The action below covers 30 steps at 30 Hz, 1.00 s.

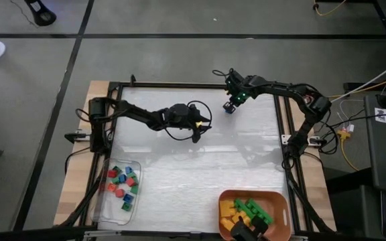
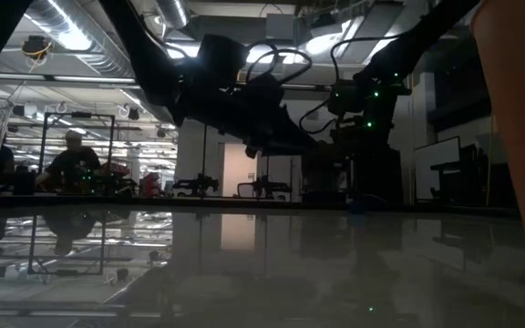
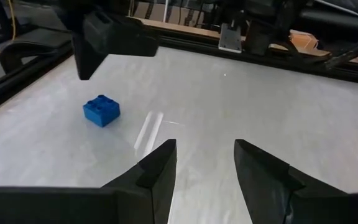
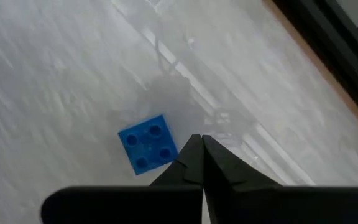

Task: Sort blocks by size
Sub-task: Put the small blue game piece into the transparent bin

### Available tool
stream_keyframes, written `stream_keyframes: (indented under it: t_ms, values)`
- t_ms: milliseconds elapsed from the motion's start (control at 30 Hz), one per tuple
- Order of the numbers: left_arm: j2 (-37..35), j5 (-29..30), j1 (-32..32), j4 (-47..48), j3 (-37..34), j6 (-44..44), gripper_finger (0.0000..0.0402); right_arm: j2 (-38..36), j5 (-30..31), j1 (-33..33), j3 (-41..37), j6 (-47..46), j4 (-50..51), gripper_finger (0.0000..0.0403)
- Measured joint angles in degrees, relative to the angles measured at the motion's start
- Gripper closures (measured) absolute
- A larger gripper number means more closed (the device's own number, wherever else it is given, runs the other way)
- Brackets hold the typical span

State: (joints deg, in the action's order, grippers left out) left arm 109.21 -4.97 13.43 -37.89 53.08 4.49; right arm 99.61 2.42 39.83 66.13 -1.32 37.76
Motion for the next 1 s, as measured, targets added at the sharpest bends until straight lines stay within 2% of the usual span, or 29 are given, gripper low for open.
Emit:
stream_keyframes:
  t_ms: [600, 867, 1000]
  values:
    - [0.0, 0.0, -0.9, 0.6, 0.0, 0.0, 0.0253, 1.2, 1.6, -0.1, -0.2, -10.0, 1.2, 0.0402]
    - [0.0, 0.0, -0.9, 1.3, 0.0, 0.0, 0.0253, 2.7, 3.6, 1.0, 1.0, -8.5, -1.1, 0.0402]
    - [0.0, 0.0, -0.9, 1.4, 0.0, 0.0, 0.0253, 2.9, 1.5, 2.9, 1.6, -7.3, -1.4, 0.0402]
